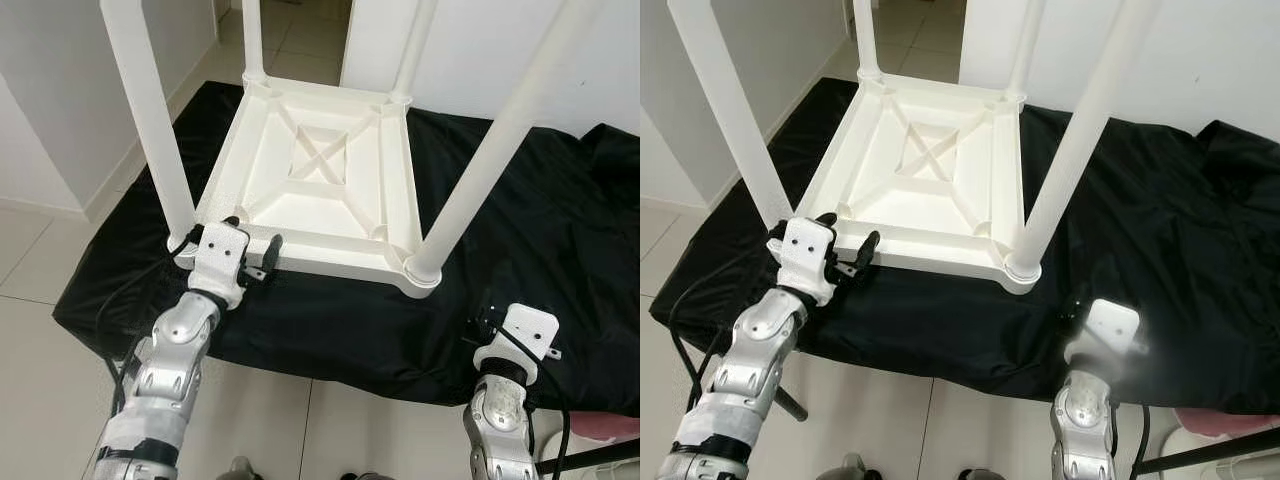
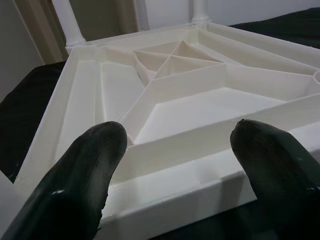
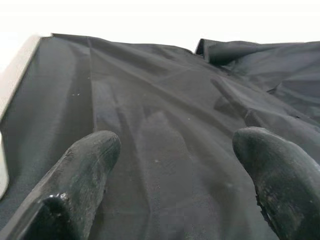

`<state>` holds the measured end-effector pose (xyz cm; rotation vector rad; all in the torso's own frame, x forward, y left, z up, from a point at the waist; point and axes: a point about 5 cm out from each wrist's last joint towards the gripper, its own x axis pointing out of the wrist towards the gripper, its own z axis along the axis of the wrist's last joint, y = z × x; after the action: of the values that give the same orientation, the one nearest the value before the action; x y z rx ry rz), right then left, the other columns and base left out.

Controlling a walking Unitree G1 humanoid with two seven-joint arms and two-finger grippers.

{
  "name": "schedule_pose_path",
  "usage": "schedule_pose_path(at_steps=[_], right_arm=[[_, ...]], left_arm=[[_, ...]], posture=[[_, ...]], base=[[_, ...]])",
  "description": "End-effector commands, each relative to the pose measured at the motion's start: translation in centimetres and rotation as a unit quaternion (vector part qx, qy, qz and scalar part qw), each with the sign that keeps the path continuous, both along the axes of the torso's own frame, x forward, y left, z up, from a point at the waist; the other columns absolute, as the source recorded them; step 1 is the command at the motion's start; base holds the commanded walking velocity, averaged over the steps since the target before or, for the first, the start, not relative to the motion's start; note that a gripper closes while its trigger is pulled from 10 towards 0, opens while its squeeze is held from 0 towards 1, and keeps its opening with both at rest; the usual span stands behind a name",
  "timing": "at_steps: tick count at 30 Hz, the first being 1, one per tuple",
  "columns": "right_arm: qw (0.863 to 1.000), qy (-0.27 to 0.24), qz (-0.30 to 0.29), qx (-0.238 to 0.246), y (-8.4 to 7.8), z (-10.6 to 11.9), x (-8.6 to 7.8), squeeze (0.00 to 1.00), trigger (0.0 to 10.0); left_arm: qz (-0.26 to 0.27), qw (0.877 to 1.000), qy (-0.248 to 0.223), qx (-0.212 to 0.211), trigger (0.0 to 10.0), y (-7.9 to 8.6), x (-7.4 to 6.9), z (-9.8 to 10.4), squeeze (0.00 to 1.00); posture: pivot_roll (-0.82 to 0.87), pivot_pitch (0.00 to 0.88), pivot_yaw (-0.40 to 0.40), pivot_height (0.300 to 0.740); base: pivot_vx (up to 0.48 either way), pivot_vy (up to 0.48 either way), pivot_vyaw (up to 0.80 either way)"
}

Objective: Building children table

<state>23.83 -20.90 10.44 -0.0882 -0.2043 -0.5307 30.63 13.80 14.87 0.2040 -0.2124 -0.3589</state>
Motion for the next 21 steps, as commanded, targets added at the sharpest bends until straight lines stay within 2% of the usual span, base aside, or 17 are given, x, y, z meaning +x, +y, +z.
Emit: schedule_pose_path(at_steps=[1, 7, 14, 15, 16, 17, 18, 19, 21], right_arm=[[1.000, -0.014, 0.019, 0.005, 0.4, 0.2, -0.3, 1.00, 10.0], [0.997, -0.029, 0.066, 0.020, 1.0, 0.5, -0.4, 1.00, 10.0], [0.992, -0.032, 0.123, 0.013, 1.9, 0.8, -0.6, 1.00, 10.0], [0.990, -0.033, 0.140, 0.008, 2.2, 1.0, -0.7, 0.00, 10.0], [0.988, -0.034, 0.152, 0.005, 2.4, 1.1, -0.8, 0.00, 10.0], [0.987, -0.034, 0.160, -0.002, 2.5, 1.1, -1.0, 0.00, 10.0], [0.987, -0.034, 0.160, -0.002, 2.5, 1.1, -1.0, 0.00, 10.0], [0.985, -0.035, 0.168, -0.008, 2.6, 1.2, -1.1, 0.00, 10.0], [0.983, -0.038, 0.180, -0.010, 2.7, 1.4, -1.1, 0.00, 10.0]], left_arm=[[-0.099, 0.995, 0.012, 0.014, 10.0, -1.1, -0.8, -0.2, 0.00], [-0.124, 0.992, 0.014, -0.001, 10.0, -1.6, -1.4, 0.3, 0.00], [-0.143, 0.990, 0.015, -0.009, 10.0, -2.1, -1.7, 0.8, 0.00], [-0.147, 0.989, 0.014, -0.008, 10.0, -2.2, -1.8, 0.9, 1.00], [-0.151, 0.988, 0.013, -0.008, 10.0, -2.2, -1.8, 1.0, 1.00], [-0.149, 0.989, 0.013, -0.002, 10.0, -2.2, -1.8, 0.9, 0.64], [-0.149, 0.989, 0.013, -0.002, 10.0, -2.2, -1.8, 0.9, 0.64], [-0.147, 0.989, 0.013, 0.004, 10.0, -2.2, -1.8, 0.9, 0.00], [-0.151, 0.988, 0.017, 0.007, 10.0, -2.3, -1.9, 0.8, 0.00]], posture=[[0.05, 0.113, -0.040, 0.740], [0.05, 0.112, -0.043, 0.740], [0.05, 0.109, -0.044, 0.740], [0.05, 0.108, -0.043, 0.740], [0.05, 0.108, -0.043, 0.740], [0.05, 0.109, -0.040, 0.740], [0.05, 0.109, -0.040, 0.740], [0.04, 0.110, -0.040, 0.740], [0.04, 0.113, -0.038, 0.740]], base=[[0.000, 0.000, 0.00], [0.000, 0.000, 0.00], [0.000, 0.000, 0.00], [0.000, 0.000, 0.00], [0.000, 0.000, 0.00], [0.000, 0.000, 0.00], [0.000, 0.000, 0.00], [0.000, 0.000, 0.00], [0.000, 0.000, 0.00]])
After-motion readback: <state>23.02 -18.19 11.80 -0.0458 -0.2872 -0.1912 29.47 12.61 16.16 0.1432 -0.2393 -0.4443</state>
